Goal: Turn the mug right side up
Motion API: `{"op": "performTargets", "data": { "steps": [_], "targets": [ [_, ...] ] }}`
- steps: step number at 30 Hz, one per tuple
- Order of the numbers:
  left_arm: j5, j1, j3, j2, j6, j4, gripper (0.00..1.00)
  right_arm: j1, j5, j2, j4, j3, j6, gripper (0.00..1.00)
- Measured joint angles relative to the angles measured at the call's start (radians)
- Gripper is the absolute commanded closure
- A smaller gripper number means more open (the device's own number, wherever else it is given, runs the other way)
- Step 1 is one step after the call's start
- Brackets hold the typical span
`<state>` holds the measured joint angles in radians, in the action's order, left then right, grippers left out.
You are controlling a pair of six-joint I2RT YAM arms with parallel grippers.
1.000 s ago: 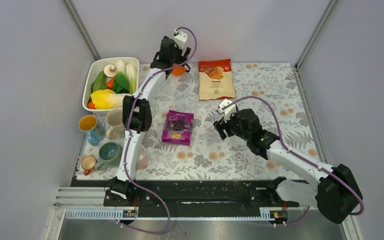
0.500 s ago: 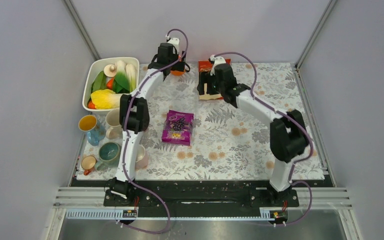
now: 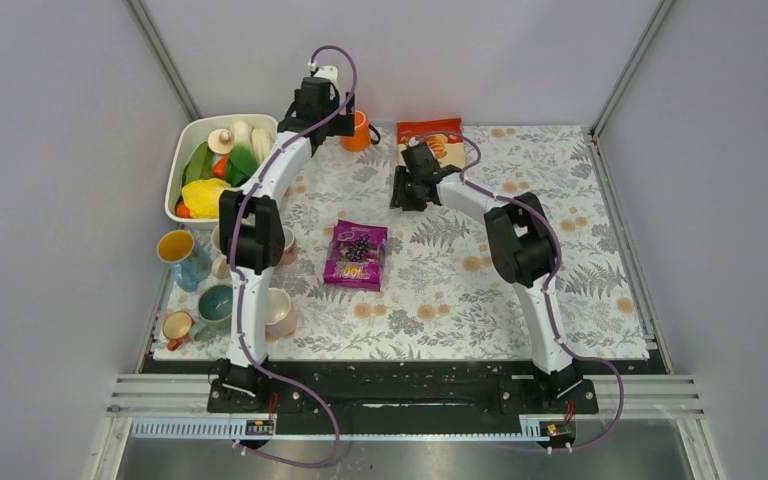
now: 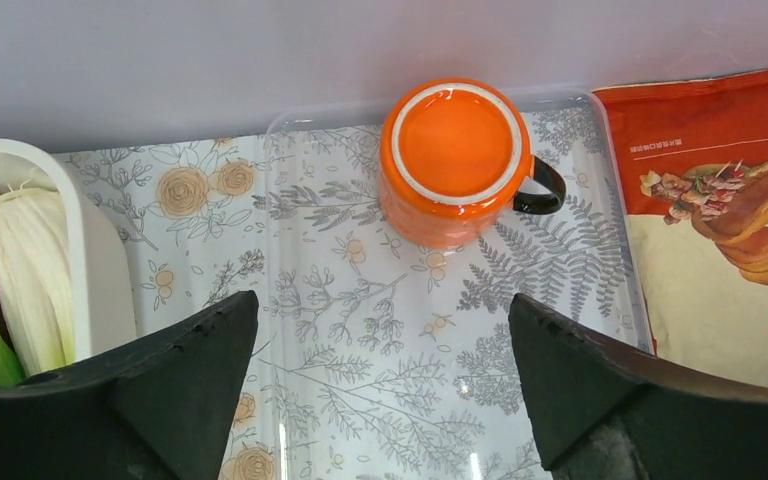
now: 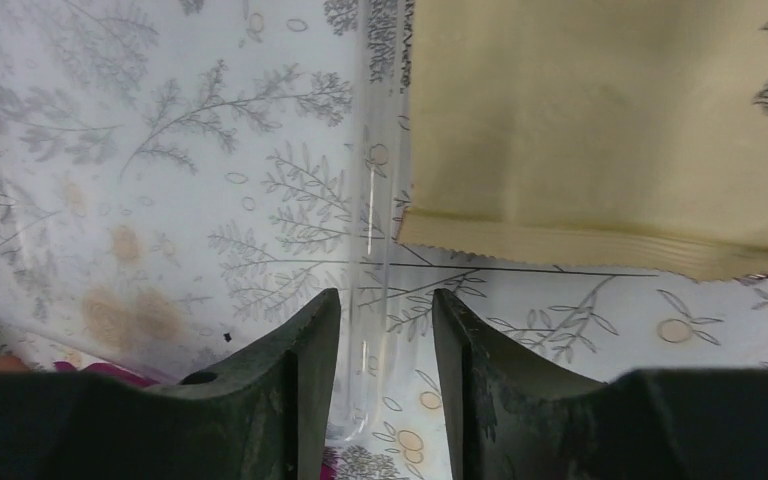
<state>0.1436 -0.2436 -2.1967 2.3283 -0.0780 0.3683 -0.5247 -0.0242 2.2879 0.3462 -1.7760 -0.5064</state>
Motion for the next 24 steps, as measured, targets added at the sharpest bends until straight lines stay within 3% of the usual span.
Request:
{"op": "performTargets", "data": {
  "steps": [4,10,17,24],
  "targets": [
    [0.006,0.0,0.031,-0.008,-0.011,-0.002,0.01,-0.003,-0.047,0.039,0.003,-0.04,-0.042,0.63],
    [0.017,-0.002,0.048,-0.009,-0.029,0.001,0.01,-0.007,-0.07,0.058,0.033,-0.071,-0.075,1.0],
    [-0.004,-0.013,0.095,-0.034,0.04,-0.015,0.02,-0.007,-0.106,0.048,-0.001,-0.033,-0.092,1.0],
    [-0.157,-0.117,0.167,-0.056,0.569,-0.037,0.09,-0.008,-0.132,-0.03,-0.04,0.098,-0.071,1.0]
  ]
}}
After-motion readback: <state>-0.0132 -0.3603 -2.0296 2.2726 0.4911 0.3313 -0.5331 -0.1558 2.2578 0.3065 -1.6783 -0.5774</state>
